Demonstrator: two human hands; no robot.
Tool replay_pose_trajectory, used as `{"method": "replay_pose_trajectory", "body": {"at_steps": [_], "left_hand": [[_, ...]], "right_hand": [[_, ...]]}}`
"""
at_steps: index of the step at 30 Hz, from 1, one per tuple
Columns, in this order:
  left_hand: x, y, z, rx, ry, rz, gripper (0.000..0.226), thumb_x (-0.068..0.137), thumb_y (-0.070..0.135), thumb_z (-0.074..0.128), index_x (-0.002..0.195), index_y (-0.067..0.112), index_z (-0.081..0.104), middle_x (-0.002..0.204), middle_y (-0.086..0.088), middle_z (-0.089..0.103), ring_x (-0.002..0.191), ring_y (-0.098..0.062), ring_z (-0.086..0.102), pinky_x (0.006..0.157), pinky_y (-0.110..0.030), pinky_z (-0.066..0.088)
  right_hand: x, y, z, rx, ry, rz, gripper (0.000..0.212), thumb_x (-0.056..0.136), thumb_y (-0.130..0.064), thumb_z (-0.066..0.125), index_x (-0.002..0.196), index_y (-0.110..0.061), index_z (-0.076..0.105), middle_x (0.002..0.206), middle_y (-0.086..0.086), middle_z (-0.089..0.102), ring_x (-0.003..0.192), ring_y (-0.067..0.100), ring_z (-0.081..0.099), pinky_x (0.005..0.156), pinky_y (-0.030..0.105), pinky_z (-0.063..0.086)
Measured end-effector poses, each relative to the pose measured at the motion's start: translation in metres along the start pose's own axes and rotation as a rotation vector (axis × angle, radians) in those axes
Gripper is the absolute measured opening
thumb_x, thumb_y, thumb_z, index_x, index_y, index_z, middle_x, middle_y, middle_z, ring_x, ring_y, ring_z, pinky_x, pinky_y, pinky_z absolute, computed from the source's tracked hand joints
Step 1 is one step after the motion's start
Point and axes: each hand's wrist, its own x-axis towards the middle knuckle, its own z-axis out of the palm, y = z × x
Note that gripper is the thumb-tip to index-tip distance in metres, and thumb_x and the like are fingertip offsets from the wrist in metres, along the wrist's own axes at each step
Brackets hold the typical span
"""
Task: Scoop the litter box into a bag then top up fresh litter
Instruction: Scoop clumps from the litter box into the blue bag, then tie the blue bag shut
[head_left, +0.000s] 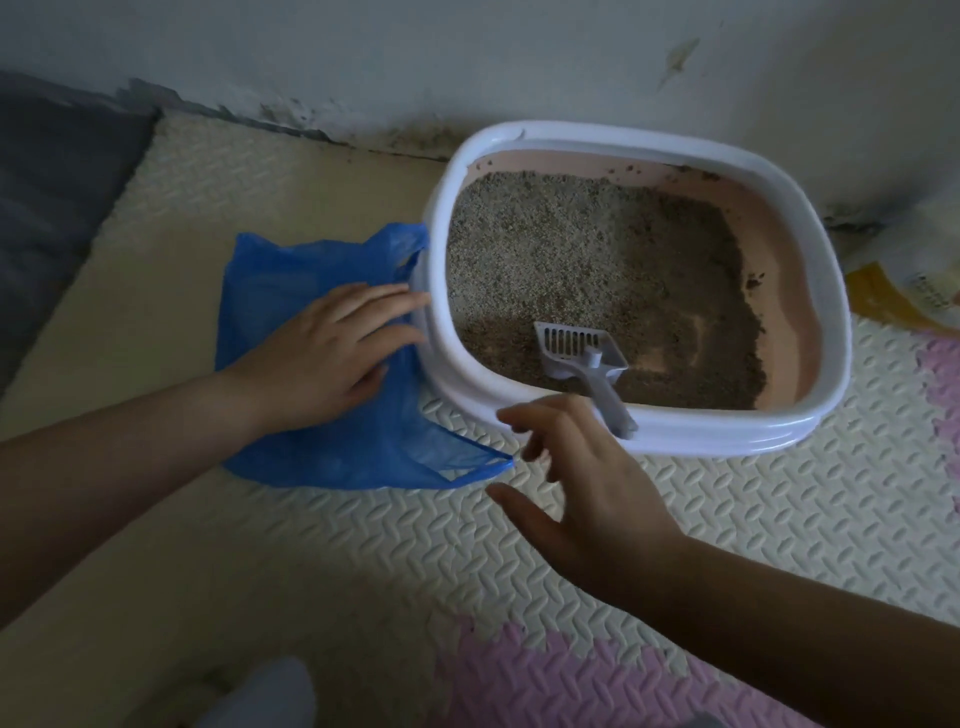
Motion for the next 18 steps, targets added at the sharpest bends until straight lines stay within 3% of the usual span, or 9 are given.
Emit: {"method": "replay_pose_trajectory", "body": {"at_steps": [5, 11, 15, 18], "left_hand": [[0.012, -0.017, -0.018, -0.025, 0.113, -0.136, 0.054, 0.091, 0.027, 0.043, 0.143, 0.011, 0.040, 0.152, -0.010, 0.032, 0.138, -0.025, 0.031, 0.114, -0.037, 0.022], [0.042, -0.033, -0.015, -0.123, 0.064, -0.302, 0.069, 0.087, 0.046, 0.031, 0.143, 0.005, 0.037, 0.147, -0.014, 0.040, 0.135, -0.030, 0.037, 0.111, -0.039, 0.026], [0.052, -0.038, -0.014, -0.131, 0.023, -0.357, 0.067, 0.084, 0.052, 0.029, 0.127, 0.007, 0.053, 0.122, -0.012, 0.060, 0.112, -0.032, 0.054, 0.096, -0.041, 0.039], [0.054, -0.039, -0.012, -0.174, 0.096, -0.375, 0.043, 0.086, 0.043, 0.041, 0.098, 0.005, 0.057, 0.091, -0.008, 0.061, 0.086, -0.030, 0.055, 0.075, -0.041, 0.042]], "right_hand": [[0.033, -0.011, 0.039, -0.120, -0.291, 0.051, 0.053, 0.091, -0.037, 0.055, 0.137, -0.021, 0.037, 0.134, -0.006, 0.039, 0.106, 0.016, 0.057, 0.077, 0.032, 0.048], [0.042, 0.002, 0.060, -0.301, -0.484, 0.123, 0.054, 0.093, -0.041, 0.049, 0.140, -0.023, 0.031, 0.132, -0.003, 0.046, 0.114, 0.021, 0.054, 0.087, 0.039, 0.048], [0.041, 0.011, 0.063, -0.336, -0.526, 0.129, 0.052, 0.091, -0.038, 0.053, 0.138, -0.022, 0.035, 0.129, -0.002, 0.047, 0.113, 0.021, 0.054, 0.086, 0.037, 0.047], [0.040, 0.019, 0.063, -0.364, -0.525, 0.146, 0.044, 0.092, -0.035, 0.052, 0.132, -0.023, 0.042, 0.126, -0.004, 0.050, 0.110, 0.020, 0.056, 0.081, 0.035, 0.046]]}}
